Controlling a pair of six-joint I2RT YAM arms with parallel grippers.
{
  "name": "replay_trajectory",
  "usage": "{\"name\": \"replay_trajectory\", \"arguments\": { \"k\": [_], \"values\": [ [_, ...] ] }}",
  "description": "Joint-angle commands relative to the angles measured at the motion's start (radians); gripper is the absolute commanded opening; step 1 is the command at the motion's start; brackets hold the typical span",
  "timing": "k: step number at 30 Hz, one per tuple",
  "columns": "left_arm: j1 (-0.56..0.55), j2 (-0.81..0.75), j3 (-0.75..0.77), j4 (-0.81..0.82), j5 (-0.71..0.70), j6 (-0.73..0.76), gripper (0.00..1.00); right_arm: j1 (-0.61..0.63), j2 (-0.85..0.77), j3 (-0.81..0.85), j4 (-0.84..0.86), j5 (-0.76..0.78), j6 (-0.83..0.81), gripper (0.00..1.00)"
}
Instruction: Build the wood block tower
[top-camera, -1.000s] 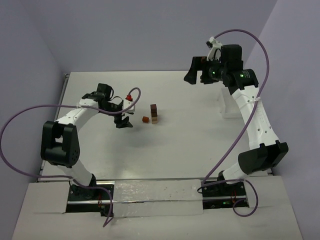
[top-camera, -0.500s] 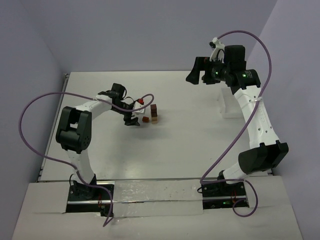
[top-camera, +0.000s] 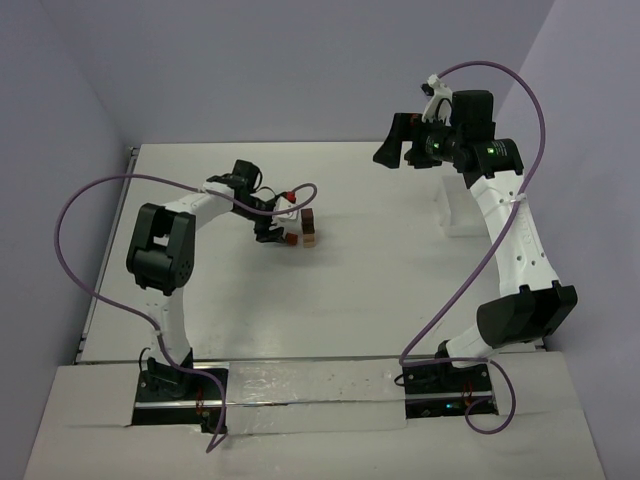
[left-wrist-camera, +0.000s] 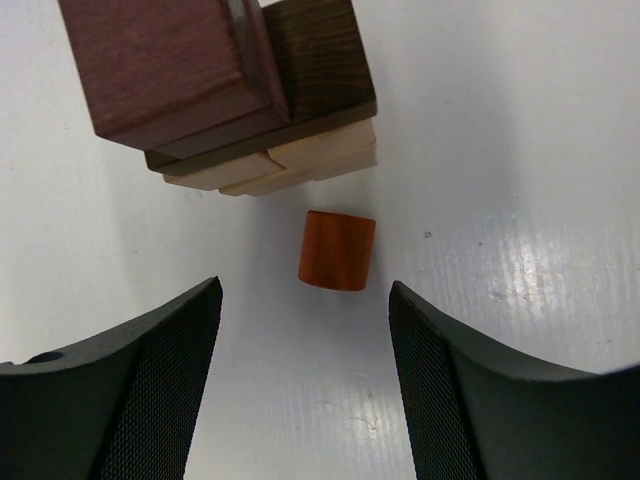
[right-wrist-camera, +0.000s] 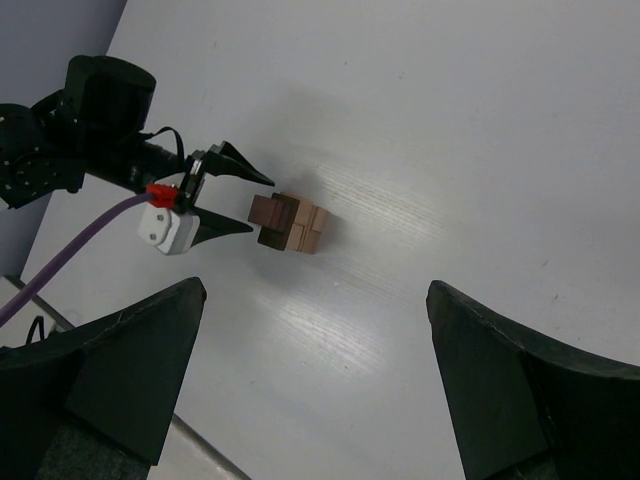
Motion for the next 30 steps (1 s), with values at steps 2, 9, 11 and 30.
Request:
{"name": "replay_trajectory", "arguments": {
  "k": [2,9,11,30],
  "values": [
    [-0.019,0.025,0.064,-0.045,-0.002,0.044,0.73,-0.013,-0.004,0.007,0.016,-0.025,0.002,1.00],
    [-0.029,0.034,0.074,-0.105,-0.025,0.100,0.71,-0.019,-0.001,0.007,0.015,-0.030,0.005,1.00],
    [-0.034,0.029,0.062,-0.104,-0.031,0.105,0.71,-0.020,0.000,0.006,0.015,-0.033,0.005,1.00],
    [-0.063,0.056,0.086,-0.110,-0.084,0.073,0.63,-0.031,0.004,0.008,0.018,-0.051,0.013,1.00]
  ]
}}
